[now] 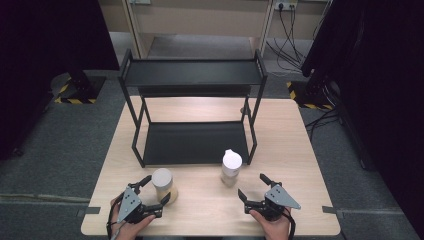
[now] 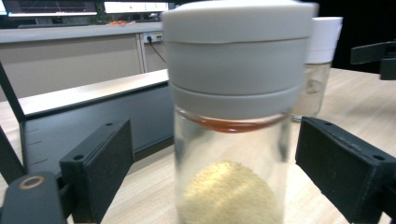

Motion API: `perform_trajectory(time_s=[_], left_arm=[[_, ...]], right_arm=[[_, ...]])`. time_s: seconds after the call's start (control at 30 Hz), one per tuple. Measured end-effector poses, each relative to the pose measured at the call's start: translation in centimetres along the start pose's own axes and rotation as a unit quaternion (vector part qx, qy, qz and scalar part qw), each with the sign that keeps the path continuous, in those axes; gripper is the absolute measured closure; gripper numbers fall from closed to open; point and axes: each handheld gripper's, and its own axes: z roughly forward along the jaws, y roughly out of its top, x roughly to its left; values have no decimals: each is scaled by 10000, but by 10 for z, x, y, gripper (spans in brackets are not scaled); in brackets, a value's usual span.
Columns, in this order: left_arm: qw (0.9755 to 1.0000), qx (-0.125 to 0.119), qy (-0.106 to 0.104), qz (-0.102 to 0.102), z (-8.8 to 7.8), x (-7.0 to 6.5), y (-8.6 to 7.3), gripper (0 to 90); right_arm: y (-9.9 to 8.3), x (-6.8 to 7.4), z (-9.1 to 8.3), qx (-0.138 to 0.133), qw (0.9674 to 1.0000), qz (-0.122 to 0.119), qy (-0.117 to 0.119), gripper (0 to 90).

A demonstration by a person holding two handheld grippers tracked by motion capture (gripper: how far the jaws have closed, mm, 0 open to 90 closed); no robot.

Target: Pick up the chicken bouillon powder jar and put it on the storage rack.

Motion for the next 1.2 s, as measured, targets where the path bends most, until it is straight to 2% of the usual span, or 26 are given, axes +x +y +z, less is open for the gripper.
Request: perform_trajectory(time_s=[0.1, 0.2, 0.37, 0.77, 1.2], left_arm=[[10000, -64, 4, -44, -4, 0, -3, 109], [10000, -73, -1, -2, -4, 0, -3, 118], [9999, -95, -40, -3, -4, -3, -3, 126], [9996, -272, -77, 44, -1, -9, 2, 149], [9992, -384, 52, -44, 8, -15, 10, 176]], right_arm=[[-2, 2, -1, -45, 10000, -30, -34, 36], [-1, 3, -1, -33, 10000, -70, -46, 37], [-3, 2, -1, -75, 10000, 8, -51, 37], [-1, 2, -1, -37, 10000, -4, -41, 37], [-1, 1, 0, -29, 10000, 39, -58, 37]])
